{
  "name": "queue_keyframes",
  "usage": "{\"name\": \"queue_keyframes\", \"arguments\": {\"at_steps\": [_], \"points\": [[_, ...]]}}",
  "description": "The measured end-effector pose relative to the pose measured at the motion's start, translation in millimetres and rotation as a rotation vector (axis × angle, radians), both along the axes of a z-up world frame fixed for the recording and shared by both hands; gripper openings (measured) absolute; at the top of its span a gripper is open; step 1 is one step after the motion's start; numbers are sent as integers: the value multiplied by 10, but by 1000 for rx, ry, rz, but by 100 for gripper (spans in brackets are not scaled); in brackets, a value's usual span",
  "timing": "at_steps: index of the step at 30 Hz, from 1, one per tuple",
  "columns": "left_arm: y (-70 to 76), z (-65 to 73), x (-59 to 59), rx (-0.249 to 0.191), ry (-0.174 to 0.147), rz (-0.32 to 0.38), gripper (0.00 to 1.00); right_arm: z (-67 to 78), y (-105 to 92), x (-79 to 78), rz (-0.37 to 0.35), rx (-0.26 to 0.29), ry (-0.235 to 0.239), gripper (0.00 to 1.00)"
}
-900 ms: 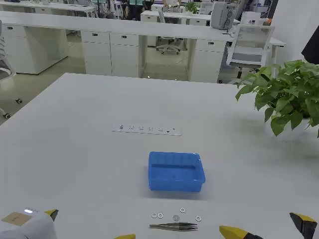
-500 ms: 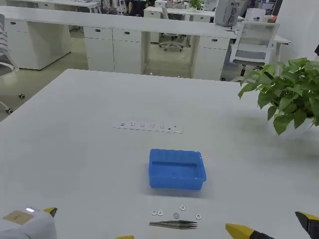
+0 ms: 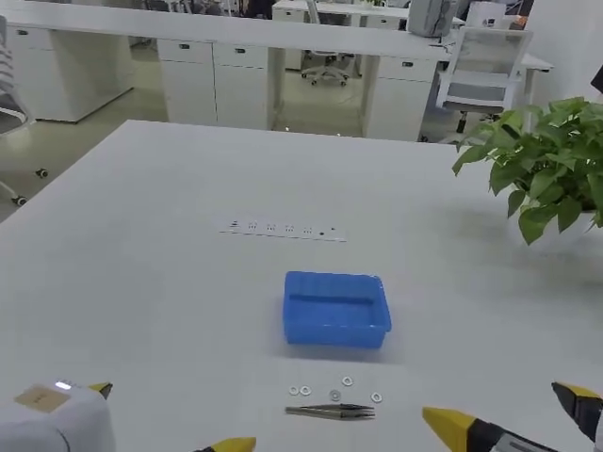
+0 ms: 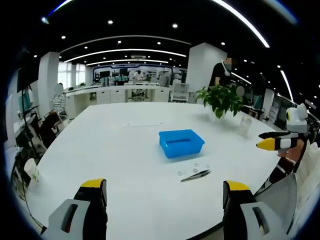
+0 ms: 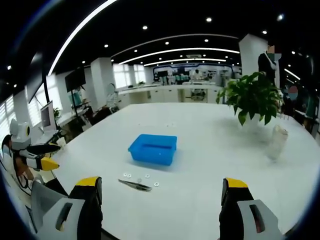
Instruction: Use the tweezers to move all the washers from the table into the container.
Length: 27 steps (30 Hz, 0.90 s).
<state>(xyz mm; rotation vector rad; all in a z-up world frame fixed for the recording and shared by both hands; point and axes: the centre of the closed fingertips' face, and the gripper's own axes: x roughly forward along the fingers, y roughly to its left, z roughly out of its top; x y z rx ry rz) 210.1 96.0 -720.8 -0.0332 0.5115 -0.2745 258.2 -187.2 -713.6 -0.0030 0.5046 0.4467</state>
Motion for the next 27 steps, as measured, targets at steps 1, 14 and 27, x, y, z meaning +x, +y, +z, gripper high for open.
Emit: {"name": "queue_keyframes", "arguments": {"at_steps": [1,14,27], "points": [[2,0,-3,-1,1,1,99,-2,8,-6,1,-2,2,99],[11,-25,-31,2,8,-24,99,51,69,-90,7,-15,-2,99],[24,-41,-13,10,4,-26,99,64,112,-90,22,-27,-10,99]]}}
